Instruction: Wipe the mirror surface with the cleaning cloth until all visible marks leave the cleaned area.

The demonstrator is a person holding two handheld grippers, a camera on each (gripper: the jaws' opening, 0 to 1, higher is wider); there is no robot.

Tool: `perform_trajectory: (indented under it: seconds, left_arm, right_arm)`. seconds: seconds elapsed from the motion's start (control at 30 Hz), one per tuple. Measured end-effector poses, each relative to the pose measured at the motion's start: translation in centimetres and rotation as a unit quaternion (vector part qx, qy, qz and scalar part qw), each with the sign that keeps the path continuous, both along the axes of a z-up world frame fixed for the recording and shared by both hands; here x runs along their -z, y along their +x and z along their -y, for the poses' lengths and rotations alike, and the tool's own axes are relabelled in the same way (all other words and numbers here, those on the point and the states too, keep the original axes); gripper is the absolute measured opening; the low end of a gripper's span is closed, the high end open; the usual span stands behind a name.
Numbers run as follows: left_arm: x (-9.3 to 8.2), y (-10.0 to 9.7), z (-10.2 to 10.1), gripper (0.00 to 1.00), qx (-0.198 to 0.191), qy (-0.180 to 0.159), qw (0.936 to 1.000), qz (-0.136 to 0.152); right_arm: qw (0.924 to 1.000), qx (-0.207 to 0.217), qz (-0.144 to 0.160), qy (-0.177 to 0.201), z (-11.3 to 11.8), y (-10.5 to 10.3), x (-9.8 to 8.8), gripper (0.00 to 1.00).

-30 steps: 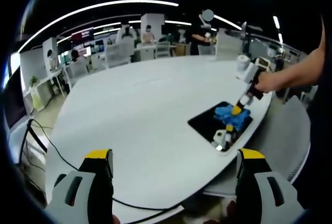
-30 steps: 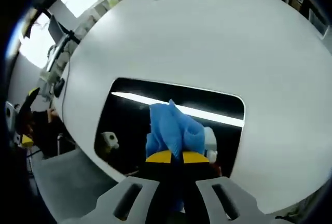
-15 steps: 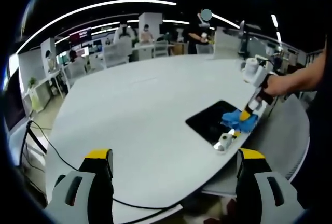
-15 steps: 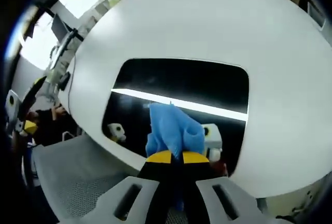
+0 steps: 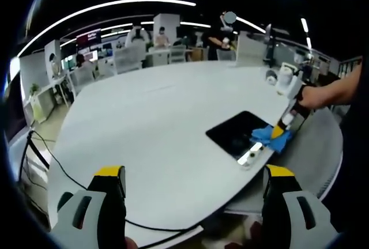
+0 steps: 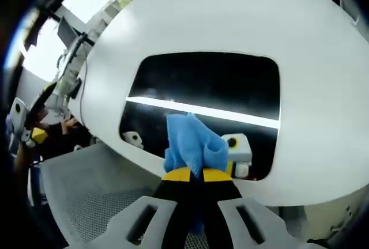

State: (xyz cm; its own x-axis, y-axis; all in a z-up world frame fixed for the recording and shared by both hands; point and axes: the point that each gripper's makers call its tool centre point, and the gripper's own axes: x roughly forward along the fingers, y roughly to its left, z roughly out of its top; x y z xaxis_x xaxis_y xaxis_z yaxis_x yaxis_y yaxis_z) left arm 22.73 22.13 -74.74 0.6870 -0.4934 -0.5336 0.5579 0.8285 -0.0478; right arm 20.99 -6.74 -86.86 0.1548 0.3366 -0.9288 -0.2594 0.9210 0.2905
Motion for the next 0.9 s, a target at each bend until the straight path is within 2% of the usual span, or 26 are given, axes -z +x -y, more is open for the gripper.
perform_trajectory:
  seconds: [0.1,0.3,0.47,0.73,0.9]
  left_arm:
    - [-0.1,0.2,0.1,0.99,0.002,-0.001,1.0000,0.003]
    - [-0.7,0.8,0.2,0.99,0.008,-0.011,0.9995,0.027]
    - [-0.7,1.1,0.2,1.00,0.008,-0.011,0.9995,0.027]
    - [-0.6,1.3,0.1,1.00,0.006,-0.008,0.9996,0.027]
    - [-0.6,1.4,0.3,0.99,0.009,-0.003,0.9996,0.027]
  right_arm:
    - [1.0000,-0.002,0.007,0.000,0.1,0.2,-0.2,0.00]
    - [1.0000,-0.004,0.003,0.001,0.0,0.4,0.0,0.00]
    - [1.0000,-0.003,0.000,0.005,0.3,0.5,-0.1,0.00]
    - [0.9999,0.010,0.001,-0.008,3.5,1.0,-0.1,0.00]
    - [0.9998,0.019,0.002,-0.007,4.5,1.0,-0.1,0.00]
